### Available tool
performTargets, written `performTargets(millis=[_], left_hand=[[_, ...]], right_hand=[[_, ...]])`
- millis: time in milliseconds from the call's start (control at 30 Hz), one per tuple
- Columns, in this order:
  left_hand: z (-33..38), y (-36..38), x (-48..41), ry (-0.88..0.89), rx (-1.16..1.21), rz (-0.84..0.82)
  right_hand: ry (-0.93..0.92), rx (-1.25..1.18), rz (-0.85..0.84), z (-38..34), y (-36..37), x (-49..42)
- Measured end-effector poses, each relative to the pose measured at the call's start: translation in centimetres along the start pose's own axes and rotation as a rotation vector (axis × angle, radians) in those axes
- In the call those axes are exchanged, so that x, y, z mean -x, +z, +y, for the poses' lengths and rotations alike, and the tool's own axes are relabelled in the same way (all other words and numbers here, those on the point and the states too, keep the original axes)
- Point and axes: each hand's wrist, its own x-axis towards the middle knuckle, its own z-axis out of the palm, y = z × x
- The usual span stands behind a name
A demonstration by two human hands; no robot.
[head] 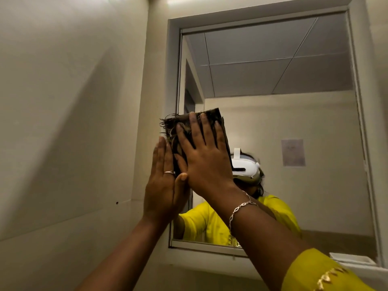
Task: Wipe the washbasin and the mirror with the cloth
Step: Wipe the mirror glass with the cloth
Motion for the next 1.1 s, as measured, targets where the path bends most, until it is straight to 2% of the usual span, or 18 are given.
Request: performTargets(millis=[200,400,733,1100], left_hand=[[0.0,0.0,0.1,0.004,-0.064,-0.003],[-0.1,0.1,0.2,-0.003,-0.156,-0.039],[0.7,-0.2,0.1,-0.002,-0.158,-0.029],[0.8,-0.2,0.2,-0.007,-0.114,-0.015]], right_hand=[[-0.032,-0.005,0.012,2.9,-1.1,1.3],[0.027,0.051,0.005,8.3,-3.3,3.8],[0.09,0.166,0.0,16.0,-6.1,7.9],[0.319,0.253,0.022,19.8,-7.5,9.8]])
